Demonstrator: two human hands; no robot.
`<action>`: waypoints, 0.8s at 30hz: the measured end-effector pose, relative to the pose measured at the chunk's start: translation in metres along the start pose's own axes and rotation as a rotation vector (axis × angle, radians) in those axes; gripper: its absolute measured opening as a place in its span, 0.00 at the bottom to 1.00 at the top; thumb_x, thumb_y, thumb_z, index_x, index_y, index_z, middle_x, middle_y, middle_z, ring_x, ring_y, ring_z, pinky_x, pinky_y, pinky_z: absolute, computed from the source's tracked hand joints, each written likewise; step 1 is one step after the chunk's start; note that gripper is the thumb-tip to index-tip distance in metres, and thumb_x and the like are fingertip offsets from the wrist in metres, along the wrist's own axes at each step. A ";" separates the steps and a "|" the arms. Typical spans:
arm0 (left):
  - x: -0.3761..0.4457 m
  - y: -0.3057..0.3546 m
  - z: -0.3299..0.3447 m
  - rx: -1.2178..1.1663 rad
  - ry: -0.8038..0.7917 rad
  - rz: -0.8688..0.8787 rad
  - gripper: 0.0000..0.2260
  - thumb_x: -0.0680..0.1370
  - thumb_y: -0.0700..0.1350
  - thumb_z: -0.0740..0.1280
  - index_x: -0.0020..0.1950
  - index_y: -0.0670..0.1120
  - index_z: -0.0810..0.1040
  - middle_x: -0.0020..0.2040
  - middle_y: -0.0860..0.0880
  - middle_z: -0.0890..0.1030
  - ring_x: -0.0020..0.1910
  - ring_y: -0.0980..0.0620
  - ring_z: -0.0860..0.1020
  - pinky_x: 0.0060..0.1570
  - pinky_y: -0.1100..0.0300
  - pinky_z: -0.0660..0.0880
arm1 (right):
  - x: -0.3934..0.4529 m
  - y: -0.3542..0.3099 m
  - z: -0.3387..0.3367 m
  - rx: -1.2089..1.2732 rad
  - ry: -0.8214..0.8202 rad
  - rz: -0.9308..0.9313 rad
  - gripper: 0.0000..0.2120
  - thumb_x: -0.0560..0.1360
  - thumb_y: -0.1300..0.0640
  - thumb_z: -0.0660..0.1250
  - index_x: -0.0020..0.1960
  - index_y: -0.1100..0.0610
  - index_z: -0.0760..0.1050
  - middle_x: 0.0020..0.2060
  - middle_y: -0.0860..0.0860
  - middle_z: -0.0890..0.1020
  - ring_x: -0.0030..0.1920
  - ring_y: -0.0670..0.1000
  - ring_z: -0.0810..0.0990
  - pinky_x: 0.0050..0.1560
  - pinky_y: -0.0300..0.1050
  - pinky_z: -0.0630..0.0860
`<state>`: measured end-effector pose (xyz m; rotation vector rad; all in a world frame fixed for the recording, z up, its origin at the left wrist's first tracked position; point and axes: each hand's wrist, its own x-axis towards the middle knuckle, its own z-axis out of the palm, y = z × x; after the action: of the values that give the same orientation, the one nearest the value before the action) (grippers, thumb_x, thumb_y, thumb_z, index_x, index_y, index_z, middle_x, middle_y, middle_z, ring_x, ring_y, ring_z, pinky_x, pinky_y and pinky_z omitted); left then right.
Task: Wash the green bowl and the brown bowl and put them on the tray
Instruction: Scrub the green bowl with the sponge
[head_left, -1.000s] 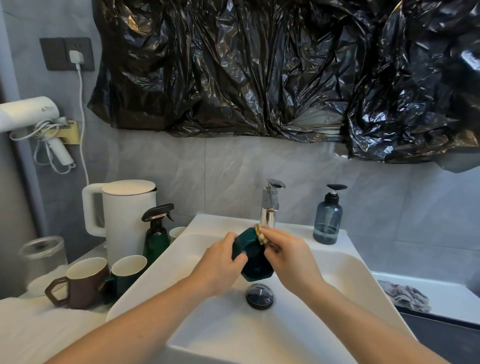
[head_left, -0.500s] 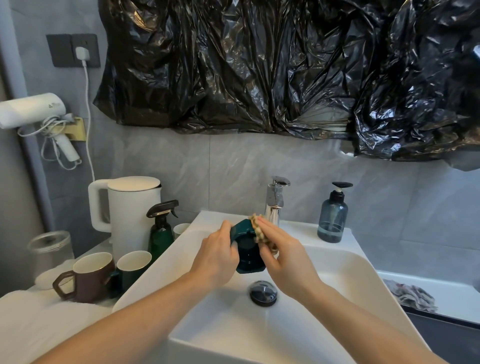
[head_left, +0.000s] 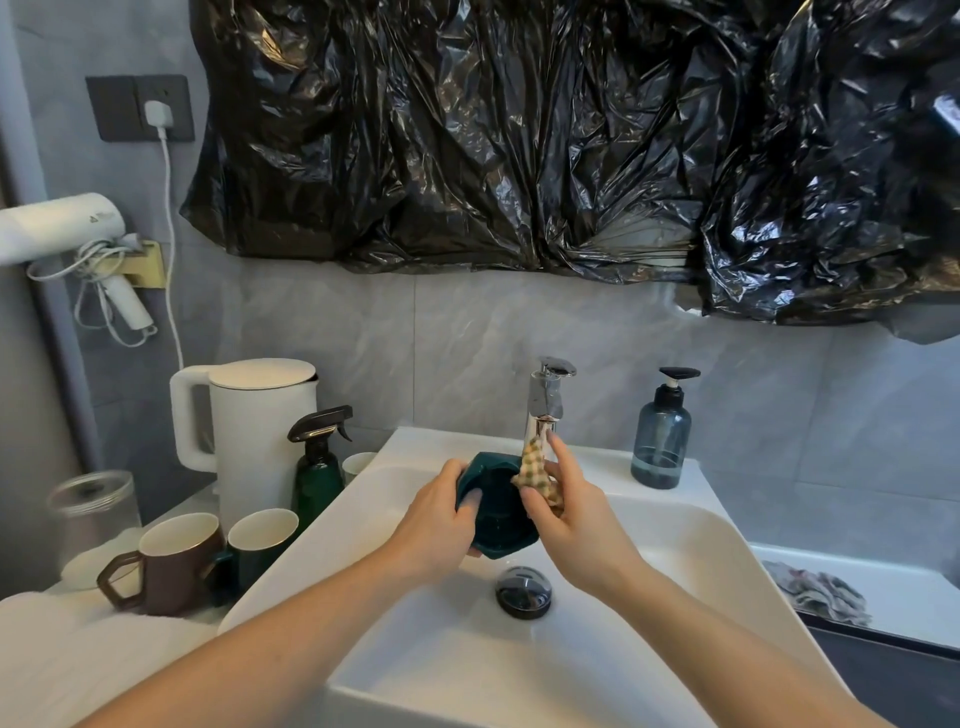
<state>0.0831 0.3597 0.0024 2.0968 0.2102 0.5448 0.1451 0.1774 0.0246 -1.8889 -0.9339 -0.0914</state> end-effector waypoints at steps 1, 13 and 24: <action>0.000 0.000 0.001 0.000 -0.009 0.007 0.08 0.87 0.43 0.61 0.64 0.53 0.73 0.63 0.48 0.79 0.59 0.46 0.81 0.43 0.49 0.87 | 0.000 0.001 -0.001 -0.027 -0.013 0.014 0.33 0.84 0.54 0.63 0.82 0.41 0.50 0.64 0.38 0.76 0.63 0.45 0.79 0.54 0.28 0.75; 0.003 0.000 -0.004 0.234 0.209 0.047 0.07 0.85 0.41 0.63 0.57 0.54 0.73 0.52 0.52 0.81 0.52 0.47 0.81 0.49 0.45 0.84 | 0.000 0.003 0.004 -0.083 -0.029 -0.015 0.23 0.84 0.51 0.63 0.78 0.43 0.66 0.65 0.43 0.79 0.64 0.45 0.78 0.66 0.46 0.78; 0.022 0.025 -0.012 0.257 0.167 0.228 0.11 0.82 0.37 0.64 0.57 0.53 0.73 0.50 0.53 0.82 0.50 0.50 0.80 0.50 0.49 0.81 | 0.005 0.006 -0.007 -0.058 0.086 -0.127 0.27 0.84 0.56 0.63 0.79 0.40 0.63 0.72 0.36 0.73 0.71 0.36 0.70 0.72 0.37 0.69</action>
<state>0.0956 0.3626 0.0353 2.3414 0.1422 0.8697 0.1548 0.1730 0.0257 -1.8622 -1.0010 -0.2770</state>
